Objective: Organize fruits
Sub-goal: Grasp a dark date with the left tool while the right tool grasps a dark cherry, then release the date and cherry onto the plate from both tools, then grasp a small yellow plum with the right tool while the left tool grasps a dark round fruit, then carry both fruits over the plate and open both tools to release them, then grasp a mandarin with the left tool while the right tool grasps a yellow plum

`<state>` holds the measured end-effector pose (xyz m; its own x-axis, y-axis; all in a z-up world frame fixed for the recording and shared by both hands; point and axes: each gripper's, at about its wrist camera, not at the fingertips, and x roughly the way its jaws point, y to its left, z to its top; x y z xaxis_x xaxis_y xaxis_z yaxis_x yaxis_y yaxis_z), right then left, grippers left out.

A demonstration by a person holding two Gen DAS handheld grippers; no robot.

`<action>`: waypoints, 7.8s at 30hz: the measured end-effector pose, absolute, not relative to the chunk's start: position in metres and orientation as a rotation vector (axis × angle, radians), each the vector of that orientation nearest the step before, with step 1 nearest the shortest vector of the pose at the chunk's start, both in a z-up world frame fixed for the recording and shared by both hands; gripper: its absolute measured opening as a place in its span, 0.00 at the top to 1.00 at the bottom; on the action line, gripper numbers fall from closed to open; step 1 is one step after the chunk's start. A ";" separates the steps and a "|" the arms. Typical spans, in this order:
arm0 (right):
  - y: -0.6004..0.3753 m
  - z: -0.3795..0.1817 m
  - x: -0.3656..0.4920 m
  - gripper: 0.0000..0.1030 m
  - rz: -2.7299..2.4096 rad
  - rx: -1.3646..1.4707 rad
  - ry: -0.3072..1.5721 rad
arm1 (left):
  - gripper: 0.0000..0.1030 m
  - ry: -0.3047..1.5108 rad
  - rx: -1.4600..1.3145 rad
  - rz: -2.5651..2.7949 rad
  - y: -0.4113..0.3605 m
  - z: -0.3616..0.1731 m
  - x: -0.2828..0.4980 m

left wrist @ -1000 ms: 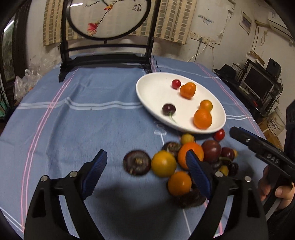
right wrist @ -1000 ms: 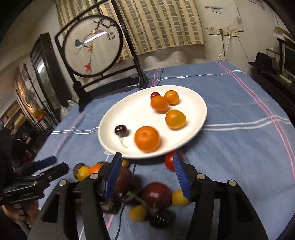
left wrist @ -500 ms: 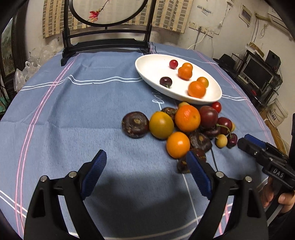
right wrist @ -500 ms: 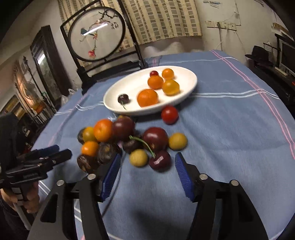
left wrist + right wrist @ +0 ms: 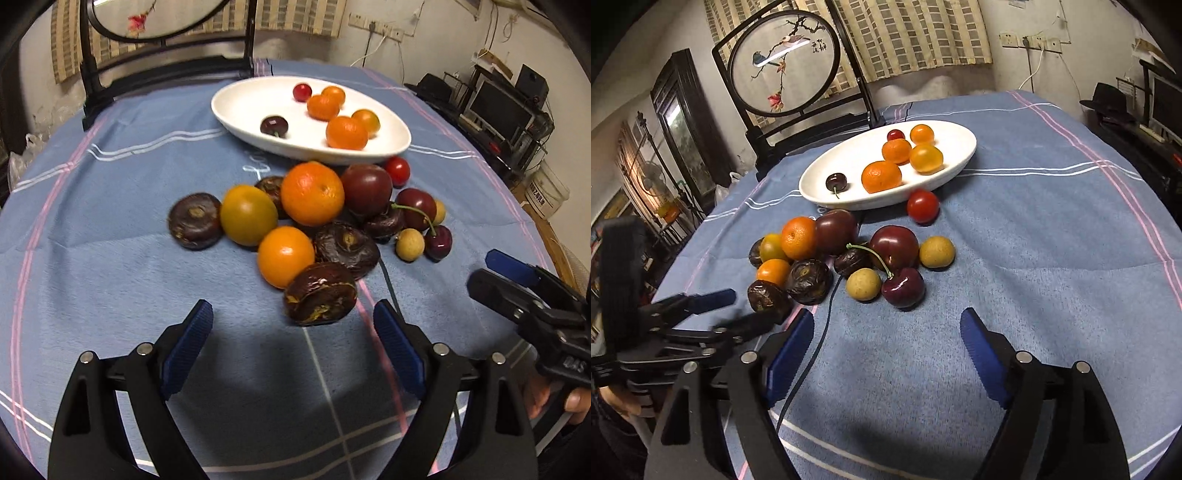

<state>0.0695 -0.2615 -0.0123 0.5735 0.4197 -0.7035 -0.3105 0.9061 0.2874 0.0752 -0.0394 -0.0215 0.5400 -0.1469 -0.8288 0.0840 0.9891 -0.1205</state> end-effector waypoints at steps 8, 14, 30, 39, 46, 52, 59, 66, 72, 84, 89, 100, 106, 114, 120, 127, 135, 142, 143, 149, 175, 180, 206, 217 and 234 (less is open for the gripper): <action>-0.261 -0.016 0.072 0.17 0.450 0.148 0.890 | 0.49 0.998 0.027 -0.095 -0.064 -0.031 0.087; -0.251 -0.012 0.073 0.18 0.447 0.051 0.909 | 0.61 1.004 -0.017 -0.141 -0.053 -0.026 0.084; -0.215 -0.027 0.113 0.61 0.421 -0.164 0.981 | 0.62 0.961 -0.075 -0.179 -0.025 -0.015 0.071; -0.221 -0.021 0.103 0.71 0.451 -0.131 0.940 | 0.62 0.961 -0.075 -0.179 -0.022 -0.014 0.069; -0.229 0.006 0.084 0.71 0.505 -0.096 0.874 | 0.62 0.935 -0.065 -0.202 -0.022 0.001 0.070; -0.225 0.044 0.098 0.71 0.514 -0.078 0.793 | 0.62 0.889 -0.056 -0.237 -0.028 0.031 0.098; -0.212 0.059 0.152 0.71 0.535 -0.012 0.798 | 0.62 0.871 -0.086 -0.215 -0.031 0.051 0.161; -0.217 0.024 0.205 0.71 0.468 0.077 0.879 | 0.62 0.916 -0.055 -0.144 -0.037 0.035 0.220; -0.231 0.007 0.224 0.71 0.449 0.161 0.902 | 0.61 0.963 -0.018 -0.144 -0.052 0.014 0.256; -0.232 -0.003 0.224 0.44 0.456 0.210 0.874 | 0.41 0.935 0.000 -0.098 -0.054 0.012 0.257; -0.229 -0.001 0.217 0.40 0.461 0.182 0.859 | 0.34 0.923 -0.040 -0.079 -0.037 0.016 0.230; -0.223 0.005 0.194 0.38 0.459 0.123 0.843 | 0.31 0.900 -0.101 -0.050 -0.003 0.020 0.168; -0.229 0.005 0.168 0.30 0.438 0.124 0.817 | 0.31 0.893 -0.102 -0.033 0.017 0.013 0.138; -0.254 -0.004 0.141 0.21 0.420 0.185 0.841 | 0.30 0.930 -0.079 -0.030 0.031 0.004 0.123; -0.254 -0.009 0.122 0.21 0.432 0.125 0.889 | 0.27 0.932 -0.095 -0.027 0.041 -0.002 0.116; -0.230 -0.016 0.102 0.26 0.450 -0.014 0.940 | 0.25 0.940 -0.125 -0.059 0.045 -0.015 0.114; -0.192 -0.028 0.114 0.46 0.442 -0.140 1.001 | 0.25 0.950 -0.134 -0.086 0.045 -0.021 0.112; -0.186 -0.028 0.123 0.74 0.416 -0.163 0.978 | 0.25 0.955 -0.124 -0.088 0.043 -0.022 0.112; -0.189 -0.028 0.122 0.74 0.427 -0.146 0.975 | 0.25 0.958 -0.121 -0.085 0.043 -0.022 0.112; -0.206 -0.028 0.117 0.74 0.509 -0.029 0.980 | 0.25 0.980 -0.073 -0.056 0.039 -0.029 0.116; -0.216 -0.008 0.104 0.74 0.541 0.021 0.890 | 0.60 0.935 -0.013 -0.074 0.020 -0.007 0.129; -0.216 0.028 0.107 0.74 0.561 0.024 0.806 | 0.60 0.858 -0.020 -0.118 0.013 0.033 0.125; -0.189 0.017 0.244 0.61 0.500 0.075 0.841 | 0.47 0.942 -0.120 -0.091 -0.022 0.017 0.259; -0.225 0.028 0.200 0.51 0.474 0.139 0.785 | 0.35 0.866 -0.144 -0.102 -0.013 0.035 0.202; -0.256 -0.004 0.140 0.40 0.384 0.185 0.799 | 0.34 0.938 -0.131 -0.156 -0.019 -0.001 0.112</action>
<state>0.1400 -0.2562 -0.0041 0.6331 0.4028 -0.6610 -0.2648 0.9151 0.3040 0.1123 -0.0186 -0.0012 0.5820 -0.1894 -0.7908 0.0761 0.9809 -0.1789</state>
